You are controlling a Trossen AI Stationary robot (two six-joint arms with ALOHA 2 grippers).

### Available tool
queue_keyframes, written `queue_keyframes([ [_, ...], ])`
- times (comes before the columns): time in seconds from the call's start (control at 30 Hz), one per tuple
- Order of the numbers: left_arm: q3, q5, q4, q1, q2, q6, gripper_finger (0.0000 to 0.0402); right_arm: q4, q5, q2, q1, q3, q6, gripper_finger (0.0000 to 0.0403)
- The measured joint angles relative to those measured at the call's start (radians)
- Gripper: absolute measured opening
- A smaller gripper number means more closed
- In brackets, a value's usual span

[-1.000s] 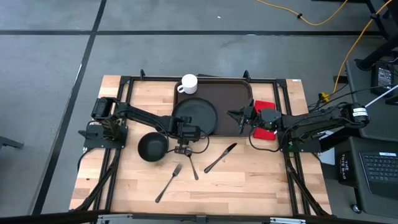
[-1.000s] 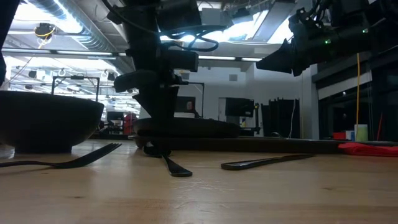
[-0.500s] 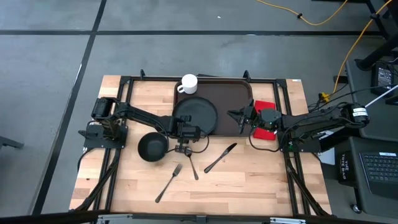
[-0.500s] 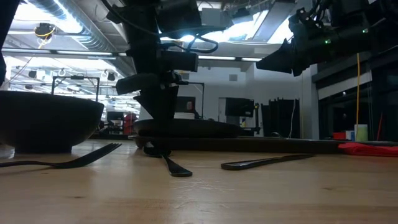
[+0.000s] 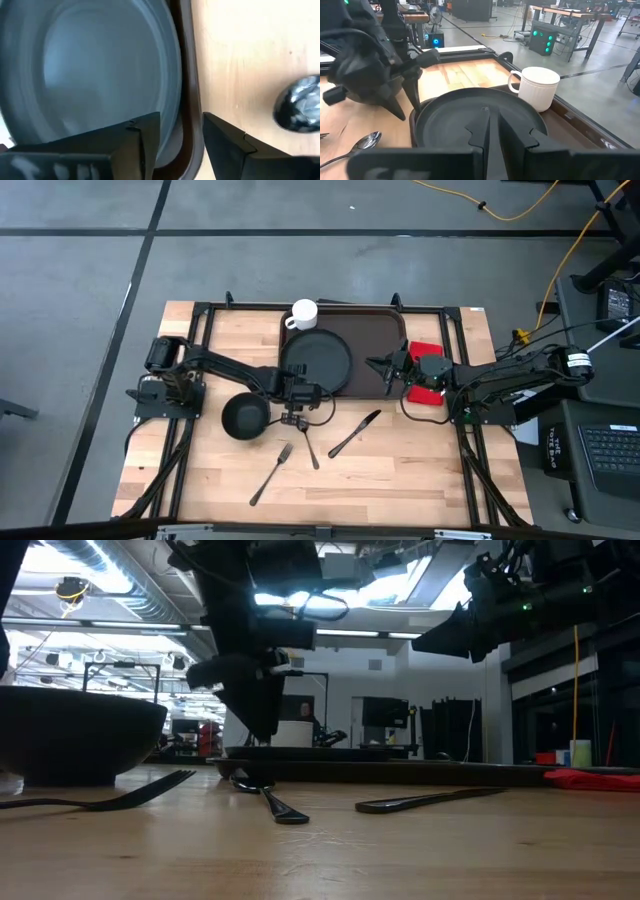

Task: Set up tray
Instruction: Put the black bowl on the black plate

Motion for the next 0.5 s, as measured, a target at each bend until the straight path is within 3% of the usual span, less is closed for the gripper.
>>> queue_keyframes([
  [0.27, 0.019, -0.023, -0.081, -0.029, -0.107, -0.015, 0.0141, -0.006, 0.0, 0.0, 0.001, 0.0, -0.001, 0.0042],
  [0.5, 0.02, -0.043, -0.233, -0.095, -0.279, -0.235, 0.0141, -0.01, -0.017, 0.0, 0.002, 0.0, -0.002, 0.0042],
])
